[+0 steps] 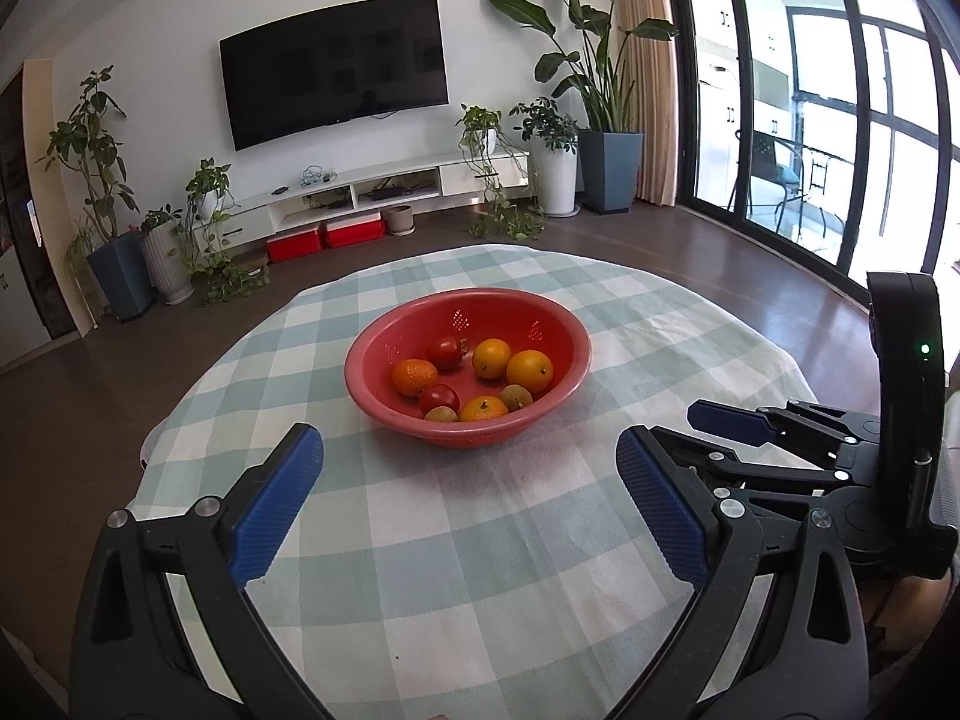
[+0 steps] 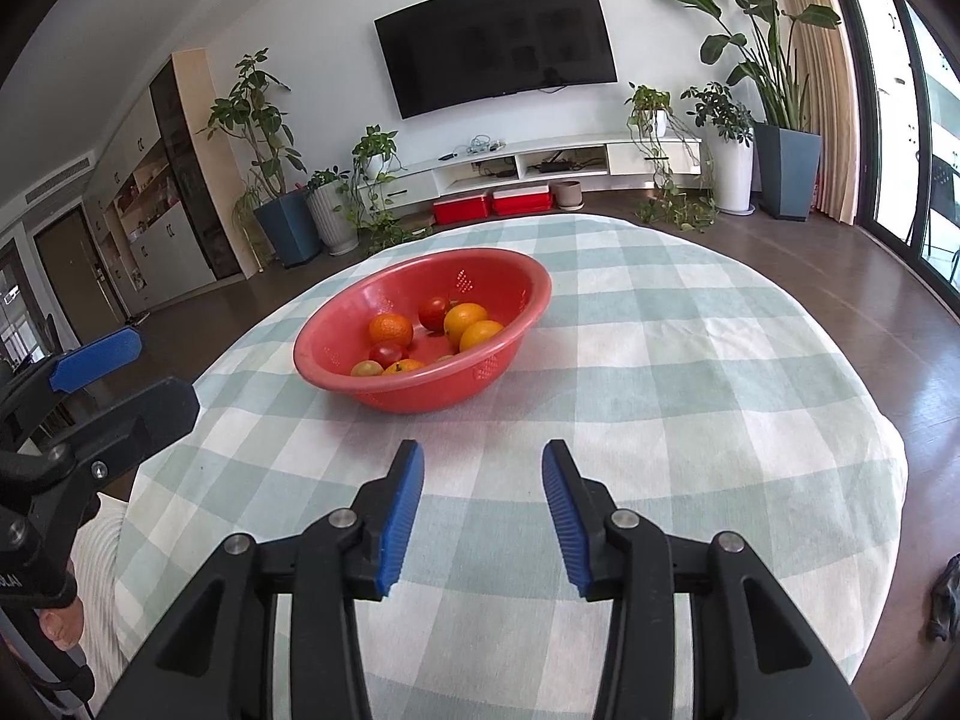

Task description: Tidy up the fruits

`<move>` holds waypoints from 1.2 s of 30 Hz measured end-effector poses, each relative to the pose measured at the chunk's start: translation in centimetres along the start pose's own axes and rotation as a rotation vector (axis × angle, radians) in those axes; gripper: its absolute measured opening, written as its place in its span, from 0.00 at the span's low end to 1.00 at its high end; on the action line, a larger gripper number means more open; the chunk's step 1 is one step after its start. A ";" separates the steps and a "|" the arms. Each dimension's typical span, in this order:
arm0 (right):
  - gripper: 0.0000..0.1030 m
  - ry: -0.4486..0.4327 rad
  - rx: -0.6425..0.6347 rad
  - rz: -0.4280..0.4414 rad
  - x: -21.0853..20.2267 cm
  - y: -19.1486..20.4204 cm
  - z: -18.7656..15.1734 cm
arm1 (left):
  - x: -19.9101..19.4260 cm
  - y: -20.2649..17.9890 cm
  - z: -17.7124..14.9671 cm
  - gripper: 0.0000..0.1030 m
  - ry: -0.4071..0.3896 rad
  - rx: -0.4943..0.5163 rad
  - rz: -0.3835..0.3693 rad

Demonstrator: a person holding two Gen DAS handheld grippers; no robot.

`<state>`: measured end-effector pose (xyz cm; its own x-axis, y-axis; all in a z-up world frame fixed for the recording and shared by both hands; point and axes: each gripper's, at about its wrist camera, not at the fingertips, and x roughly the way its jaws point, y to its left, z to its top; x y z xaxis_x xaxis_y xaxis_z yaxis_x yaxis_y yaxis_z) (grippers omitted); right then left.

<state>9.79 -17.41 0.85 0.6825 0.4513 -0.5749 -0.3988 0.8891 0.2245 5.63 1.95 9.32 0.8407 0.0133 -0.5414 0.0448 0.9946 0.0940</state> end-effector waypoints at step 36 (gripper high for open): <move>0.47 0.000 -0.001 -0.002 -0.2 0.0 -0.3 | -0.8 -1.0 -1.4 0.97 0.028 0.017 0.016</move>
<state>9.45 -17.47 0.68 0.6833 0.4500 -0.5749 -0.3986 0.8897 0.2226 4.18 1.09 8.52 0.8262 0.0320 -0.5625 0.0411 0.9923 0.1169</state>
